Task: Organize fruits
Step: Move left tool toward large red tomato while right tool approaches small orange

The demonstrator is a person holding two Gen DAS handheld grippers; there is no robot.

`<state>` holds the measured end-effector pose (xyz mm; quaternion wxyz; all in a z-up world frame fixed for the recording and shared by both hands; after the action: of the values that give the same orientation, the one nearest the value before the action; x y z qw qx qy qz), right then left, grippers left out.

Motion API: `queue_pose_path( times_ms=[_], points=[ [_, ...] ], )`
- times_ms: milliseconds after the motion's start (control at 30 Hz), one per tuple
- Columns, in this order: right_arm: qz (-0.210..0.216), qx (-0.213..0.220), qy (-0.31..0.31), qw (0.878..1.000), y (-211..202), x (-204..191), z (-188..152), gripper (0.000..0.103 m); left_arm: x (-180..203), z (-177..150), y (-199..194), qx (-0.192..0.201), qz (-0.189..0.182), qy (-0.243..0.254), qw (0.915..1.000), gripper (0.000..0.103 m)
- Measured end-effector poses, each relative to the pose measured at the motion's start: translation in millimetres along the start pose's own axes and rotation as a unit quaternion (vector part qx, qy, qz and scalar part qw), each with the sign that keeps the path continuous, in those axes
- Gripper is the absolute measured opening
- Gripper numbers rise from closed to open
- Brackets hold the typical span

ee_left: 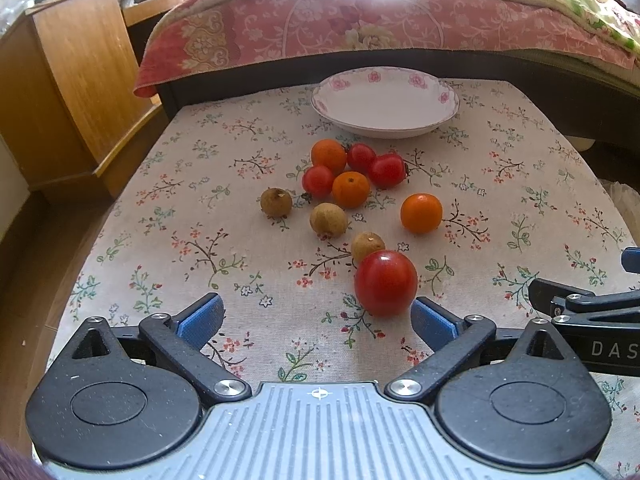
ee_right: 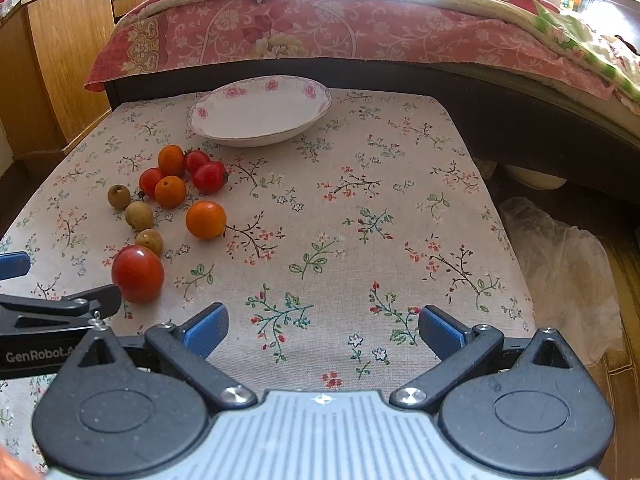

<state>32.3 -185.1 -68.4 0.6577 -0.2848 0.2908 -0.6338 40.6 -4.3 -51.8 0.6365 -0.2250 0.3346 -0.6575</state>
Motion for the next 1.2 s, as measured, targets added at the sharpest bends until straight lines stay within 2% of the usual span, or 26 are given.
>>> queue_pose_path(
  times_ms=[633, 933, 1100, 1200],
  points=[
    [0.004, -0.007, -0.012, 1.0, 5, -3, -1, 0.103, 5, -1, 8, -0.001, 0.0, 0.013, 0.9999, 0.1],
    [0.006, -0.014, -0.021, 1.0, 6, 1, 4, 0.103, 17, 10, 17, 0.006, 0.0, 0.024, 0.9997, 0.099],
    [0.005, -0.016, -0.029, 0.999, 4, 1, 12, 0.102, 20, 13, 23, -0.006, -0.015, 0.004, 0.9999, 0.092],
    [0.002, -0.013, -0.033, 0.999, 5, 1, 16, 0.102, 22, 14, 29, -0.008, -0.012, 0.012, 0.9998, 0.09]
  ],
)
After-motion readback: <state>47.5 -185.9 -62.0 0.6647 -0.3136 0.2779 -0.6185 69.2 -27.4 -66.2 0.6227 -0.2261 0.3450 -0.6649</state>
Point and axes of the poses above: each gripper's, at about its wrist camera, not at the fingertips, and y roughly the way its jaws point, x to its right, z to its top, the point moved 5 cm from there along y, roughly the way its jaws point, and after that the axes turned 3 degrees about x, right-handed, at the moved point
